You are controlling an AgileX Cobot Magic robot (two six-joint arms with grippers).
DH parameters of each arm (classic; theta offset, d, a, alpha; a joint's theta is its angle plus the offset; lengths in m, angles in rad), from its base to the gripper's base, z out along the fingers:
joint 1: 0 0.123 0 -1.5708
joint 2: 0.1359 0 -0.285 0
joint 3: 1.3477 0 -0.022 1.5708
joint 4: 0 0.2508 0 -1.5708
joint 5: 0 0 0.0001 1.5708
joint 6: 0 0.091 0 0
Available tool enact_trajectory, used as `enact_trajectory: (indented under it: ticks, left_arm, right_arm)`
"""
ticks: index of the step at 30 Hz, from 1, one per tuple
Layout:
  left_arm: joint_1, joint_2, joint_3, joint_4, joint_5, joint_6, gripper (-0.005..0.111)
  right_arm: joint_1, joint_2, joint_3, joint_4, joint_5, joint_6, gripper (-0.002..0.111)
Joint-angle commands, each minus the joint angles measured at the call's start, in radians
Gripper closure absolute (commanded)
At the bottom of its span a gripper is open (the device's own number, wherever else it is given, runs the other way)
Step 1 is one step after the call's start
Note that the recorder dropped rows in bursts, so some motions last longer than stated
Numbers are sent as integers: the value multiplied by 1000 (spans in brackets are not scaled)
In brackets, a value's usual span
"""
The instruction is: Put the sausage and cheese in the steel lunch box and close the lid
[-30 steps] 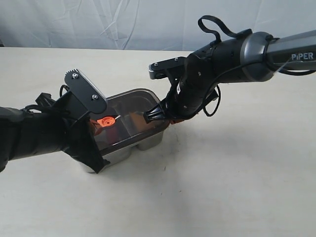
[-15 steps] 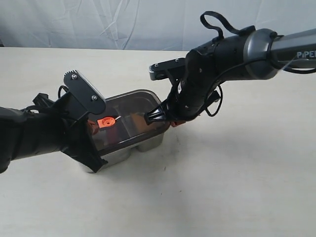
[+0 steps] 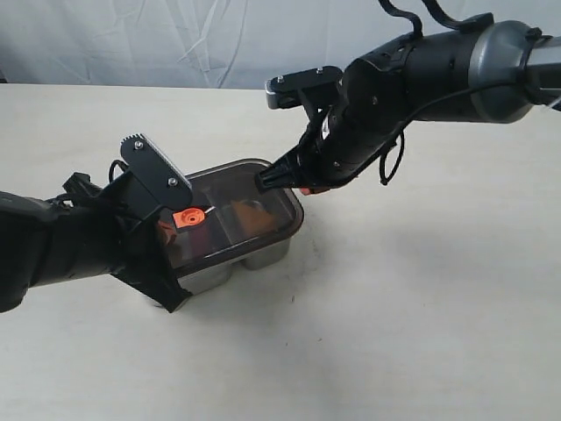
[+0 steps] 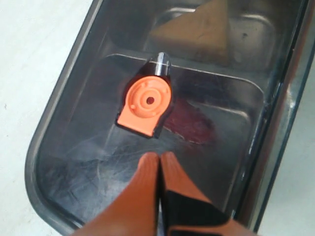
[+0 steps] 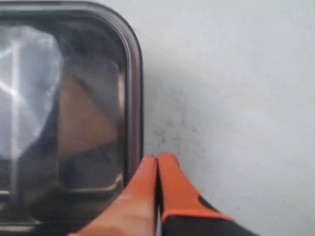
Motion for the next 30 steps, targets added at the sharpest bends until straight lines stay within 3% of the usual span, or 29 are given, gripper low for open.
enact_trajectory:
  ticks: [1, 6, 14, 25, 30]
  left_arm:
    - [1, 5, 3, -13, 11, -6, 107]
    - [1, 5, 3, -13, 11, -6, 107]
    - [1, 82, 3, -13, -5, -36, 107]
    - [1, 300, 5, -13, 80, -46, 107]
    - [1, 299, 5, -13, 80, -46, 107]
  right_arm:
    - [-3, 4, 2, 131, -70, -96, 109]
    - [-3, 67, 2, 254, -41, -234, 109]
    - [-3, 137, 2, 252, -13, -234, 109]
    - [-3, 148, 2, 239, 5, -232, 109]
    - [-3, 129, 2, 240, 22, -232, 109]
